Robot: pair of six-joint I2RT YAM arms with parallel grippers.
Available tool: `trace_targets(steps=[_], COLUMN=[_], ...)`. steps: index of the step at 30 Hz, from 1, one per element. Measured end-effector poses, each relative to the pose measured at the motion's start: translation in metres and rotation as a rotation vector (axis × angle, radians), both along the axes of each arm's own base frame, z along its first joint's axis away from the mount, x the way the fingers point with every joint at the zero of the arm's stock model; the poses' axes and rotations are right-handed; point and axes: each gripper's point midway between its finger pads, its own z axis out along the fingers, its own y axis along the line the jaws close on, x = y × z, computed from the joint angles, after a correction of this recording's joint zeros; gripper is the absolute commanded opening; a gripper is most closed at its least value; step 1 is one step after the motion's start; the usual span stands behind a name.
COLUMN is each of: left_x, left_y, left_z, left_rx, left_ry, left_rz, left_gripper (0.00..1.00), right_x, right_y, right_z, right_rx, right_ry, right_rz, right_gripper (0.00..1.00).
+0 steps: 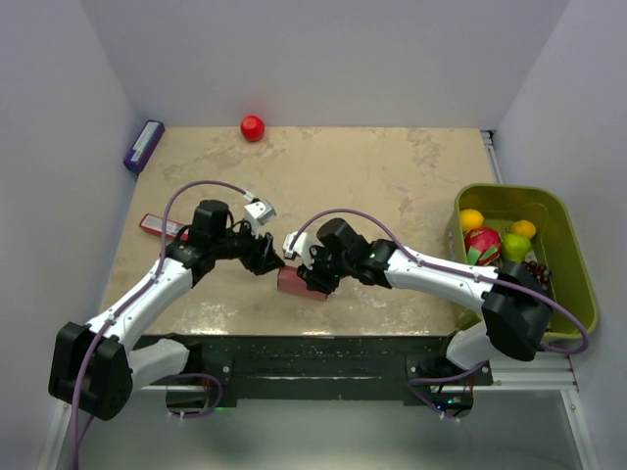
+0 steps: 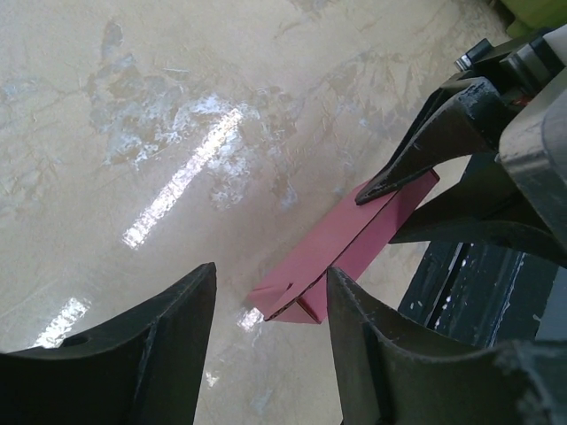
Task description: Fold the paper box
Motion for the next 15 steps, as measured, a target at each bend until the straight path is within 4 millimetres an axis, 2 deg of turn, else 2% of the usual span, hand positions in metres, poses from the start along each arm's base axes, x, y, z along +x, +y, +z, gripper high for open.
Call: trace_targets(steps=[2,4,5,6,7,9,11,15], left_x=[-0.001,-0.001,-0.002,-0.002,-0.003,-0.004,-0.005,-0.009], left_y=[-0.001,0.000,0.000,0.000,0.000,0.000,0.001,-0.001], left_z=[0.001,0.004,0.006,0.009,0.012,0.018,0.022,0.024], left_rx=[-0.005,-0.009,-0.012,-0.016,-0.021,-0.029,-0.037,-0.050], left_ry=[-0.001,-0.011,-0.019,-0.029,-0.039,-0.059,-0.077,-0.080], left_rz=[-0.005,-0.004,-0.004,-0.004,-0.004,-0.003,-0.003,-0.023], left_gripper=[0.63,0.70,0.75,0.86,0.88,0.84,0.70,0.60], right_x=[0.000,0.000,0.000,0.000,0.000,0.000,0.000,0.000], right_y=[0.000,0.000,0.000,0.000,0.000,-0.001,-0.001,-0.002], right_z=[0.000,0.000,0.000,0.000,0.000,-0.001,-0.001,0.003], right_rx=[-0.001,-0.001,-0.001,-0.001,-0.001,-0.002,-0.002,0.008], right_ry=[0.000,0.000,0.000,0.000,0.000,0.000,0.001,-0.002], right_rz=[-0.001,-0.001,-0.001,-0.001,-0.001,-0.001,0.000,-0.001], right_gripper=[0.29,0.28,0.28,0.28,0.28,0.28,0.28,0.28])
